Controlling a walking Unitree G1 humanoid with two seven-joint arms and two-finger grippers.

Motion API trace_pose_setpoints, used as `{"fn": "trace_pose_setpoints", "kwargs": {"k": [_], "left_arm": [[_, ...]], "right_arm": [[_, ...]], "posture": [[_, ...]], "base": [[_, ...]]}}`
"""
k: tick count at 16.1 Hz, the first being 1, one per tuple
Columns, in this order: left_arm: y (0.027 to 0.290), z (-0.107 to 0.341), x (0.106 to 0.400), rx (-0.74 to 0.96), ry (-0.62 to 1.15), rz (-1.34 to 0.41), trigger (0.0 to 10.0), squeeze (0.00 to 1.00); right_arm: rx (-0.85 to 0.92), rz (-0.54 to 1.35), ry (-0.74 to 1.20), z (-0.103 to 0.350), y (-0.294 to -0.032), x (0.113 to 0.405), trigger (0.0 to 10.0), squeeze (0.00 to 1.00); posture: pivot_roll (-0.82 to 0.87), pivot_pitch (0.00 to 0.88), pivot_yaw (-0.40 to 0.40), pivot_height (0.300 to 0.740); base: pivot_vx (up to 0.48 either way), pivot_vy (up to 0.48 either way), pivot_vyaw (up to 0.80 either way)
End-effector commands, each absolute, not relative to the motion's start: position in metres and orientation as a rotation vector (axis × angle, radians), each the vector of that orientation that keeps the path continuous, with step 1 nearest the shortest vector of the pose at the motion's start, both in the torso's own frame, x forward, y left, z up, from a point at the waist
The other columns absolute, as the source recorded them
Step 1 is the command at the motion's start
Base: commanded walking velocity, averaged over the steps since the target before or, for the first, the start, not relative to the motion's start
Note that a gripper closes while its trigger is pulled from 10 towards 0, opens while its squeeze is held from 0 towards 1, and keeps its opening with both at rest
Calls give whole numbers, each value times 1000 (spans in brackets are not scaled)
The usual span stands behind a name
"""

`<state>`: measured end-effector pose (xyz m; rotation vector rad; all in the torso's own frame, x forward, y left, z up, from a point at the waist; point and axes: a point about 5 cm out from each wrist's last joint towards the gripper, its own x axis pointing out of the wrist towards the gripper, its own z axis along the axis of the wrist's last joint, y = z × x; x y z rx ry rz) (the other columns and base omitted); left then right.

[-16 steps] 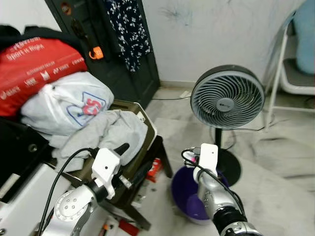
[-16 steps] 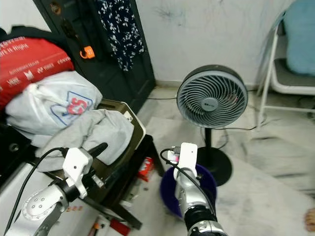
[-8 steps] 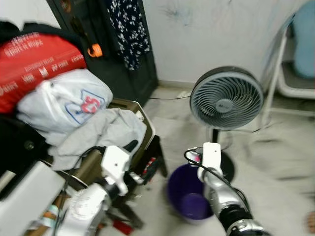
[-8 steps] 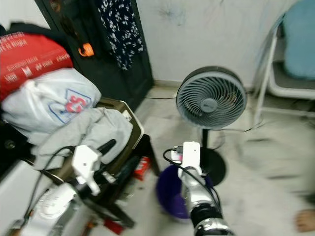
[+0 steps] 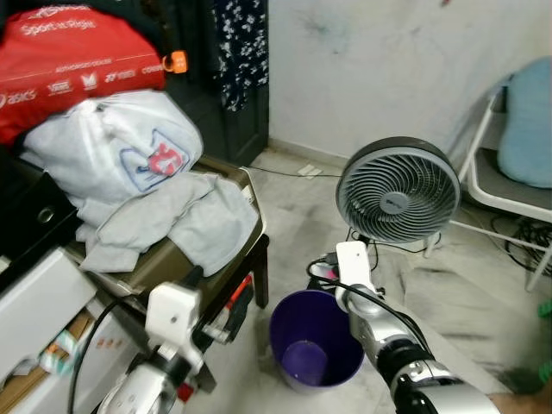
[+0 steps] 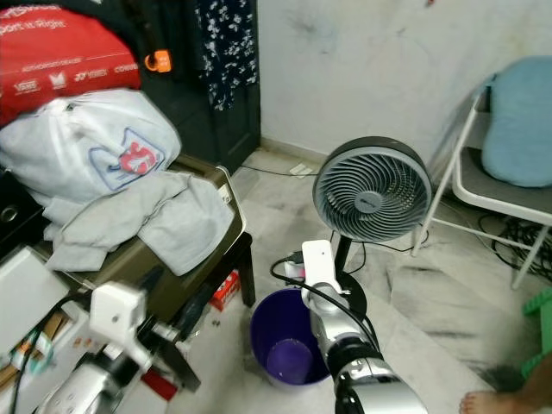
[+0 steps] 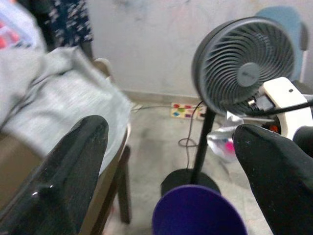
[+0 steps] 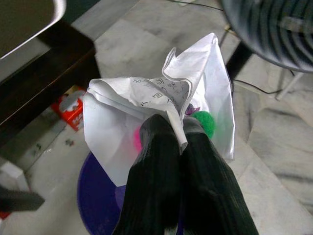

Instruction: Clean up the room

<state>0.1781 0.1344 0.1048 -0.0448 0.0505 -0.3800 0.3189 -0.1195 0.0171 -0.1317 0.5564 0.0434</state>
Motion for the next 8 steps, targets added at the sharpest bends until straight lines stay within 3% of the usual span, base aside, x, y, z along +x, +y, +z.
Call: {"fn": "trace_pose_setpoints", "kwargs": {"k": [1,8], "left_arm": [[137,112,174,-23,42,-370,10000,0],[153,118,149,19,107,-365,10000,0]], "right_arm": [[-140,57,557,18,-114,320,10000,0],[-222,-13,593,15,-116,319,10000,0]], "posture": [[132,60,-30,740],[166,121,-1,740]], "base": [[0,0,0],[0,0,0]]}}
